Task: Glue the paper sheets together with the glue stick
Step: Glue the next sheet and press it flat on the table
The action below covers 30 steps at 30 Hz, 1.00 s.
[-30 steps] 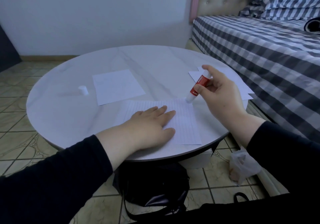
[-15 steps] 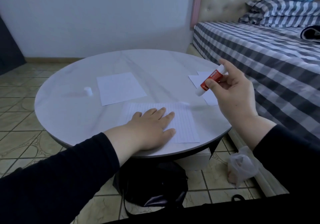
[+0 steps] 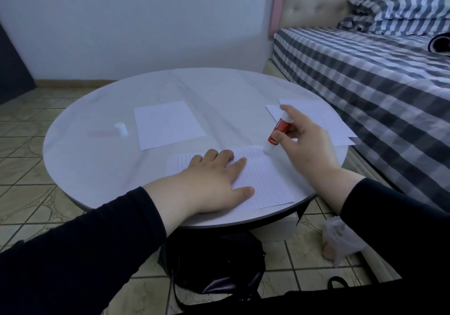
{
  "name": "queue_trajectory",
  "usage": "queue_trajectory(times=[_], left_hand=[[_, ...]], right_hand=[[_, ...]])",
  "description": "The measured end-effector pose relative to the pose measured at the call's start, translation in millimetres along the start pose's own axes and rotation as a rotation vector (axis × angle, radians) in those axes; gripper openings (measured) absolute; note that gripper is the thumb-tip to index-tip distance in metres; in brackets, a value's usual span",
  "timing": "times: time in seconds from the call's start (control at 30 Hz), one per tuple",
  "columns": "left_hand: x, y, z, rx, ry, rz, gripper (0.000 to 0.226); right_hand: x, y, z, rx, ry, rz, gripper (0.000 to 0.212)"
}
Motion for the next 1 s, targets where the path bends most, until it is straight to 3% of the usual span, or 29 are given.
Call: queue_trajectory(times=[0.1,0.27,0.47,0.63,0.87,1.0], left_hand=[[0,-9,4,0.041,0.012,0.061,0.075],[-2,-14,0,0.067,0.088,0.082,0.076],[0,-12,-3,0.065,0.132,0.062,0.076],[1,-10,-4,0.059,0.187,0.069,0.076],[1,-10,-6,0.083,0.243,0.064,0.076],[0,-10,-6,0.073,0.265,0.055,0.076]], right_hand=[[1,11,3,-0.071,0.002,-0.066,0.048],[15,-9,1,0.022,0.037,0.114,0.051],[11,13,4,-0.028,0.012,-0.005,0.049],[26,-5,14,0.092,0.121,0.149,0.05],[21,13,16,0.004,0.099,0.033,0.051],[30,1,17,0.102,0.136,0.133,0.05]])
Point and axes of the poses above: each hand's wrist, its own x-axis away from the middle knuckle, its own y-axis out of the back of the hand, z = x × y, the point moved 7 cm from there along -x, towards the middle knuckle, and after that the axes turned 2 degrees about -z, right-handed, at the moved point
